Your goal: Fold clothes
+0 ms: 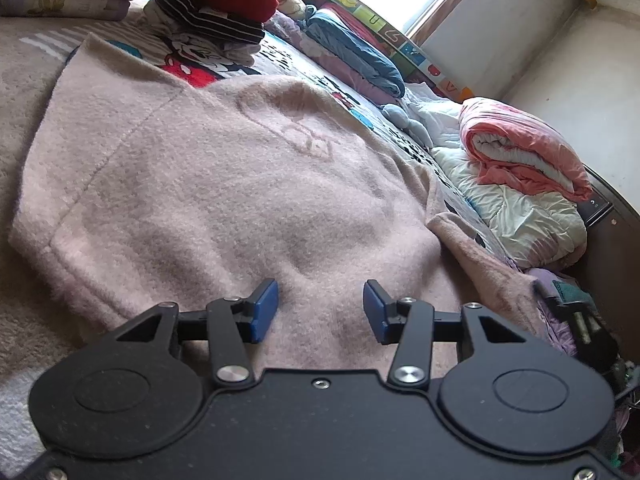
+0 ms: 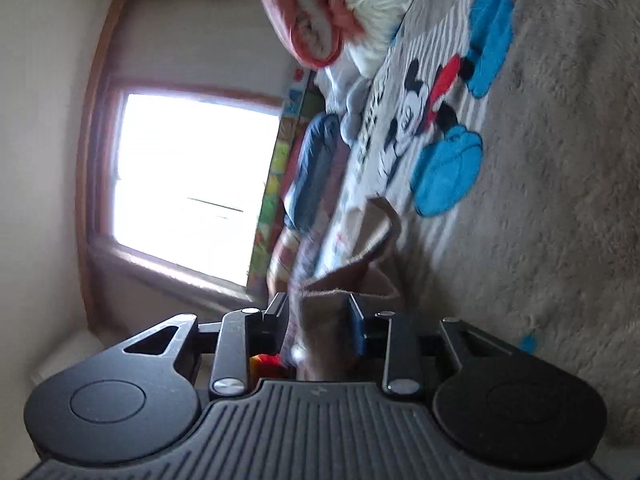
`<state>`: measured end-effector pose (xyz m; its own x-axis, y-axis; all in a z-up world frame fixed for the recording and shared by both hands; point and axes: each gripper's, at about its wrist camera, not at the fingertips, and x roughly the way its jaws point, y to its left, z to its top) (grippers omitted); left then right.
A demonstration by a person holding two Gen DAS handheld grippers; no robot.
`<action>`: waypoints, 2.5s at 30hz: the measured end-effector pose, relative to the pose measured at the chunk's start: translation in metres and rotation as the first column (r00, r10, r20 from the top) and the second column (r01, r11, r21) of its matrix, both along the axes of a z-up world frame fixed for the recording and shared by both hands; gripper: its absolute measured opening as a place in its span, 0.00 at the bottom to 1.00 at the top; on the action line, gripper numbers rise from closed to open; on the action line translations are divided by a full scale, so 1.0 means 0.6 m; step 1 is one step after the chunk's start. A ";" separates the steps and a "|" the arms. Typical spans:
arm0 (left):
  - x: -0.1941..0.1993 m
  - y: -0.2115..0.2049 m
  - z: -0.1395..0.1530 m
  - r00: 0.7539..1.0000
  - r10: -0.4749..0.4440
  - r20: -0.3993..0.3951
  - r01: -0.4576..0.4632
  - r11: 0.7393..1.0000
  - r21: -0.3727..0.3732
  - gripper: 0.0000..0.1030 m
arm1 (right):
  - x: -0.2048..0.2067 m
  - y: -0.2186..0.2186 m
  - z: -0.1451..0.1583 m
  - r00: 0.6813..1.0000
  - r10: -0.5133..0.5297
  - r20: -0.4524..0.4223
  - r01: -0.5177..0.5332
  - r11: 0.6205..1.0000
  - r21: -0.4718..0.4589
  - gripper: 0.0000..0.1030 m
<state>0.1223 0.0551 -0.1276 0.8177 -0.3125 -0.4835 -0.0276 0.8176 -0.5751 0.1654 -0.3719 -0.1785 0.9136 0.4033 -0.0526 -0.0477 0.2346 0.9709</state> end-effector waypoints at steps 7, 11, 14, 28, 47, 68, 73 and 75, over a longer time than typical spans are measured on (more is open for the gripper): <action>0.002 0.000 0.000 1.000 -0.002 0.001 0.002 1.000 -0.004 0.46 | -0.002 0.020 -0.016 0.995 0.028 -0.093 -0.032 0.998 -0.047 0.46; 0.002 -0.001 0.001 1.000 -0.006 0.003 0.006 1.000 0.001 0.47 | -0.003 0.023 -0.018 0.994 0.030 -0.109 -0.032 0.999 -0.014 0.47; 0.002 -0.002 0.000 1.000 -0.006 0.002 0.006 1.000 0.004 0.47 | 0.020 0.016 -0.016 0.993 0.043 -0.113 -0.041 0.999 0.018 0.52; 0.002 -0.004 0.001 1.000 -0.012 0.002 0.012 1.000 0.008 0.48 | 0.034 0.003 0.084 1.000 -0.008 -0.013 0.003 0.933 -0.359 0.14; 0.004 -0.008 0.002 1.000 -0.026 0.000 0.026 0.999 0.025 0.51 | -0.031 -0.025 0.032 0.964 -0.232 -0.131 0.079 0.720 -0.689 0.14; -0.005 -0.062 -0.003 0.995 -0.094 0.022 0.081 0.940 0.332 0.54 | -0.053 -0.015 0.067 0.968 -0.247 -0.030 0.128 0.598 -0.791 0.13; -0.003 -0.068 -0.008 0.994 -0.104 0.026 0.087 0.923 0.374 0.55 | -0.055 -0.053 0.039 0.949 -0.294 -0.117 0.098 0.626 -0.774 0.03; -0.004 -0.074 -0.009 0.993 -0.109 0.032 0.088 0.912 0.401 0.56 | -0.054 -0.063 0.037 0.956 -0.272 -0.112 0.094 0.642 -0.761 0.03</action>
<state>0.1197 0.0110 -0.1329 0.8201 -0.1831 -0.5422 0.0860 0.9761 -0.1995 0.1333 -0.4098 -0.1561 0.8964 -0.0269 -0.4424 0.2467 0.8595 0.4477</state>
